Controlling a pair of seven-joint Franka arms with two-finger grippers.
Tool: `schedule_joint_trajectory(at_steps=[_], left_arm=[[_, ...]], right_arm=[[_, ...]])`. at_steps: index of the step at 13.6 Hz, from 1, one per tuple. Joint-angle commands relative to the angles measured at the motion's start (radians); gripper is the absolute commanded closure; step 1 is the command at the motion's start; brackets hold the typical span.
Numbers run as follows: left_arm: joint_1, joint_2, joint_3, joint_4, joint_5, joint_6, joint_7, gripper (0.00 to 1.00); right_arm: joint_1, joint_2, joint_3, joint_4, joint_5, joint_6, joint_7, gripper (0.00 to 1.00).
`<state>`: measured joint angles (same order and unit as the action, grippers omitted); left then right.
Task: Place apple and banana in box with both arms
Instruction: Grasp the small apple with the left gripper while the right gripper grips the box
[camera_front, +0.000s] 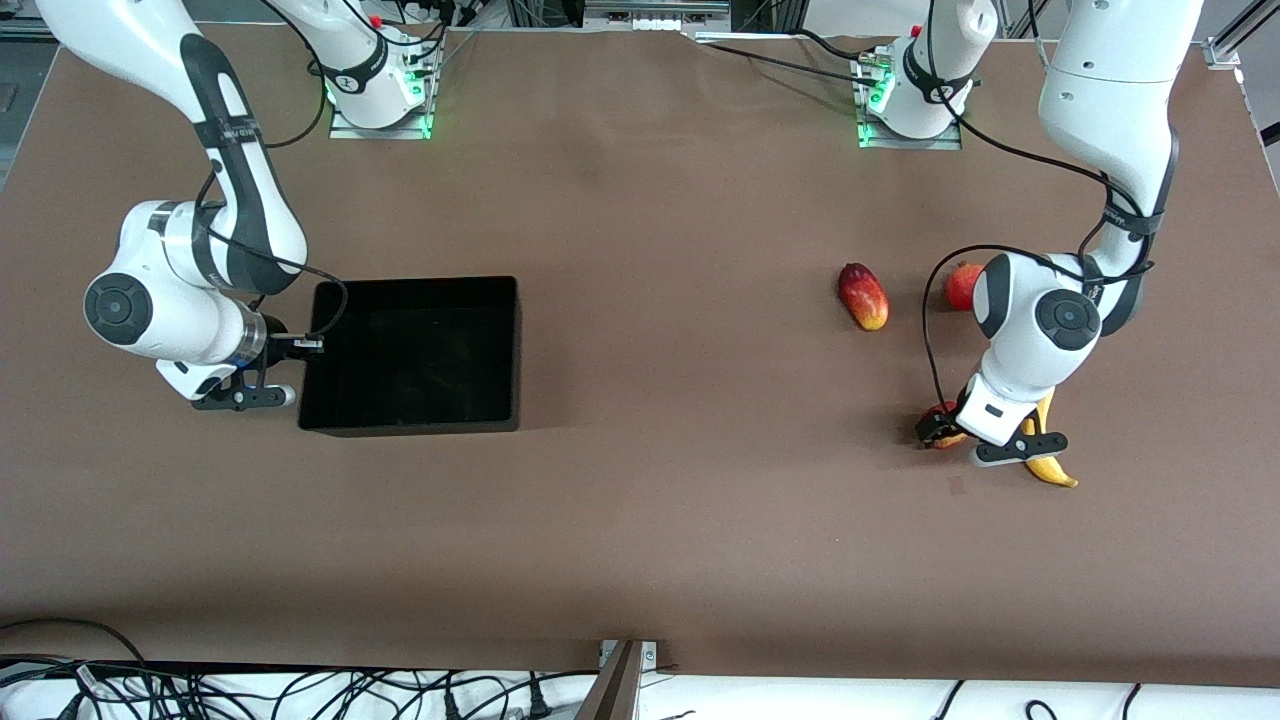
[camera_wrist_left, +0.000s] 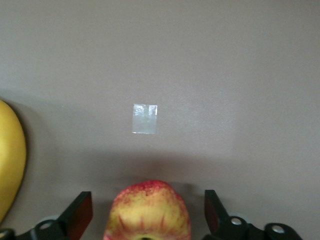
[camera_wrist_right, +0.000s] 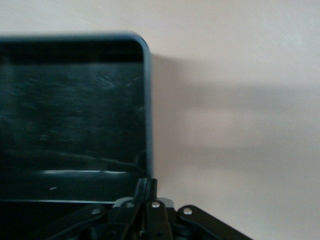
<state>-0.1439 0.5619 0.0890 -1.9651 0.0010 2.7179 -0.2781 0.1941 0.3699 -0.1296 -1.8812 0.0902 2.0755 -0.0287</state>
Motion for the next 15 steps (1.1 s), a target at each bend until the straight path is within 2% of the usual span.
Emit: schedule_joint_trajectory(at_steps=[1, 2, 3, 4, 6, 9, 11, 13, 15], left_arm=[[0.001, -0.010, -0.011, -0.018, -0.021, 0.023, -0.019, 0.66], [0.001, -0.010, -0.011, -0.018, -0.019, 0.023, -0.019, 0.75], [0.001, -0.008, -0.011, -0.018, -0.019, 0.025, -0.019, 0.75], [0.001, -0.001, -0.011, -0.018, -0.019, 0.036, -0.019, 0.80], [0.003, 0.006, -0.011, -0.040, -0.019, 0.089, -0.018, 1.00], [0.003, 0.006, -0.011, -0.046, -0.016, 0.091, -0.018, 1.00], [0.003, 0.006, -0.011, -0.046, -0.016, 0.091, -0.018, 1.00], [0.003, 0.004, -0.011, -0.046, -0.016, 0.089, -0.018, 1.00], [0.003, 0.000, -0.009, -0.051, -0.015, 0.083, -0.007, 1.00]], right_arm=[[0.069, 0.017, 0.079, 0.135, 0.013, -0.069, 0.183, 1.00], [0.111, 0.042, 0.085, 0.173, 0.013, -0.069, 0.240, 1.00], [0.149, 0.064, 0.085, 0.207, 0.014, -0.069, 0.284, 1.00], [0.184, 0.081, 0.085, 0.230, 0.016, -0.069, 0.332, 1.00], [0.212, 0.103, 0.084, 0.261, 0.014, -0.071, 0.354, 1.00], [0.142, 0.096, 0.076, 0.260, 0.000, -0.122, 0.238, 1.00], [0.052, 0.096, 0.056, 0.246, -0.001, -0.146, 0.115, 0.00], [-0.030, 0.099, 0.054, 0.196, 0.000, -0.111, 0.017, 0.00], [-0.058, 0.090, 0.053, 0.087, 0.002, -0.004, 0.000, 0.00]])
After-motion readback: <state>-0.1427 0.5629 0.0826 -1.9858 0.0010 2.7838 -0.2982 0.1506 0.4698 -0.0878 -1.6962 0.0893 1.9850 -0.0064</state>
